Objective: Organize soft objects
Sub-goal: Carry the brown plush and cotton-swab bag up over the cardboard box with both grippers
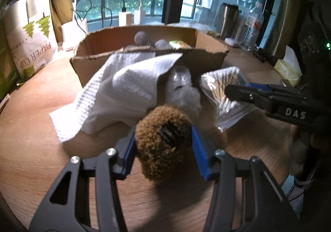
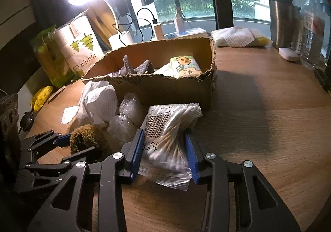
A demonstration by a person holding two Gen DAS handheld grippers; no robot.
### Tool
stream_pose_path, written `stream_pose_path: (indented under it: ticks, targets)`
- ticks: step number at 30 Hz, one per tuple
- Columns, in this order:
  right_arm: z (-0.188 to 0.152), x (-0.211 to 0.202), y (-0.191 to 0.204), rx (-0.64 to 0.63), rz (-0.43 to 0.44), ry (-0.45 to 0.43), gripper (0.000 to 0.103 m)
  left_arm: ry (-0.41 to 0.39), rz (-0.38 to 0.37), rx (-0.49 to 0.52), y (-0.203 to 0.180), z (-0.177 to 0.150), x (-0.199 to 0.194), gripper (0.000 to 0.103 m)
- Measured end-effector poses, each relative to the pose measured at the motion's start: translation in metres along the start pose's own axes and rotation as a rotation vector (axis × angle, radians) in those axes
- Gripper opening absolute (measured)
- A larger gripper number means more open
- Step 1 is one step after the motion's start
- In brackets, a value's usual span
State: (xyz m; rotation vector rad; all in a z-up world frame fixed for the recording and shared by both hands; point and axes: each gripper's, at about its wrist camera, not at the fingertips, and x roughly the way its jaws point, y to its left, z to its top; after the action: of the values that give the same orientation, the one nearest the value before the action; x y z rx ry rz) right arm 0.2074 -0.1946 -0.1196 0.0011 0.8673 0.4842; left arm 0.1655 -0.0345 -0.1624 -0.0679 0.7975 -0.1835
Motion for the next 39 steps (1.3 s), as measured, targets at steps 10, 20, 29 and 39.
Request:
stream_pose_path:
  ticks: [10, 20, 29, 39]
  targets:
    - [0.006, -0.02, 0.002, -0.006, -0.006, -0.042, 0.04, -0.07, -0.012, -0.008, 0.001, 0.012, -0.027, 0.051]
    - [0.018, -0.033, 0.009, -0.025, -0.01, -0.077, 0.04, -0.125, -0.009, -0.024, 0.01, 0.023, -0.048, 0.051]
    - [0.028, -0.04, 0.016, -0.046, -0.004, -0.095, 0.04, -0.16, 0.018, -0.039, 0.022, 0.033, -0.058, 0.051]
    - [0.046, -0.043, 0.029, -0.085, 0.017, -0.119, 0.04, -0.189, 0.043, -0.057, 0.036, 0.044, -0.064, 0.051]
